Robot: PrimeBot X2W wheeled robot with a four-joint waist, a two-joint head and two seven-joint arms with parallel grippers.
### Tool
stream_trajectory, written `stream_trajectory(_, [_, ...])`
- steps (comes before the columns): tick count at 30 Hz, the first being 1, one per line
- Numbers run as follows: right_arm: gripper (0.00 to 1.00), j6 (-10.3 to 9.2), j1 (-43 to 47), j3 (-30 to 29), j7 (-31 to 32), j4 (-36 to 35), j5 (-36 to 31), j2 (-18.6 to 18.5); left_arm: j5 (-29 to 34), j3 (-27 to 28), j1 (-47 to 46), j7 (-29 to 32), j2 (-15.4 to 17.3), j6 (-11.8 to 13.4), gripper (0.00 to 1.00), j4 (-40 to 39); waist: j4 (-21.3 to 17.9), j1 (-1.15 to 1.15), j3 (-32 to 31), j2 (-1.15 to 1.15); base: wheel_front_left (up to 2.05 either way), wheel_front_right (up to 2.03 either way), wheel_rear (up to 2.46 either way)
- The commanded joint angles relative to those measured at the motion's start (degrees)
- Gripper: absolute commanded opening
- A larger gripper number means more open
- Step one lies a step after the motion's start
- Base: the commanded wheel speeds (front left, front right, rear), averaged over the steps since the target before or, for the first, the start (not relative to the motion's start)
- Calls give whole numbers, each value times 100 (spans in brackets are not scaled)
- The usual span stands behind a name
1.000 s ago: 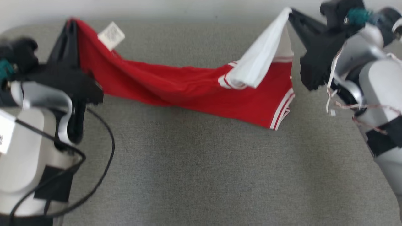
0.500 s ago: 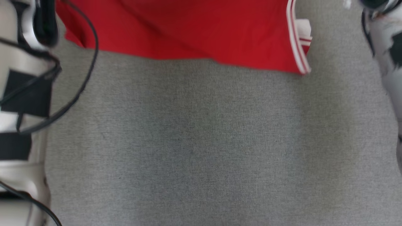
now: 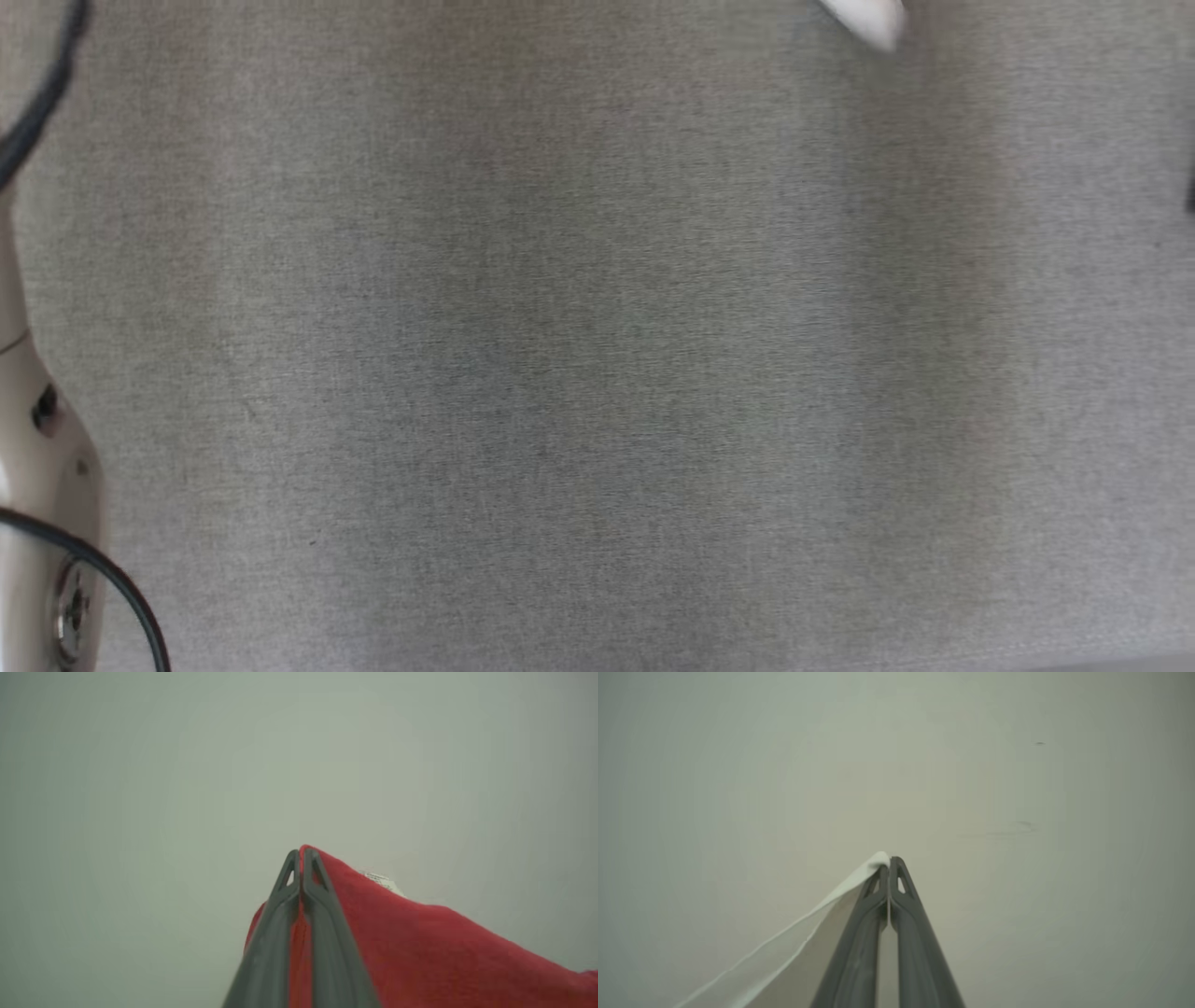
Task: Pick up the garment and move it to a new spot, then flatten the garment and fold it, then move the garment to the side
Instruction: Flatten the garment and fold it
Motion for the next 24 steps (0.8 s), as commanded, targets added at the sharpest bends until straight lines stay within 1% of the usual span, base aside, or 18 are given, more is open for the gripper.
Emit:
stream_trajectory(1, [0,-3,-106,-160,-36,-289,-188,38,141,32,35,-26,6,-16,0,-193,-47,0,-33,-1,0,0,0])
stream_trajectory(3, [0,-3,-49,-356,-32,-745,-373,82,272,181,137,-27,-38,-59,0,-540,-67,0,-29,-1,0,0,0])
stream_trajectory(4, [0,-3,16,-366,-32,-943,-392,90,298,265,203,-28,-86,-82,0,-663,-62,0,-18,-1,0,0,0])
stream_trajectory(6, [0,-3,283,-191,-23,-1052,-325,103,383,272,417,-28,-144,-214,0,-653,-37,0,18,-1,0,0,0])
stream_trajectory(7, [0,-3,499,-18,-25,-972,-250,92,505,217,578,-28,-149,-343,0,-514,-24,0,79,-1,0,0,0])
stream_trajectory(8, [0,-3,499,-18,-25,-972,-250,92,505,217,578,-28,-149,-343,0,-514,-24,0,79,-1,0,0,0])
stream_trajectory(10, [0,-3,665,166,-27,-833,-246,77,615,158,729,-29,-168,-450,0,-359,-19,0,173,-1,0,0,0])
stream_trajectory(14, [0,-3,1052,651,-29,-457,-235,77,693,89,1021,-30,-237,-622,0,-53,14,0,345,-1,0,0,0])
stream_trajectory(17, [0,-3,1282,985,46,-142,-235,72,740,28,1308,-30,-247,-768,0,117,33,0,356,-1,0,0,0])
stream_trajectory(20, [0,-3,1443,1419,359,13,-129,-6,770,-58,1508,-31,-254,-952,0,287,40,0,253,-1,0,0,0])
stream_trajectory(24, [0,-3,1740,1920,858,-135,232,-221,656,-106,1876,-30,-277,-1093,0,474,28,0,72,-1,0,0,0])
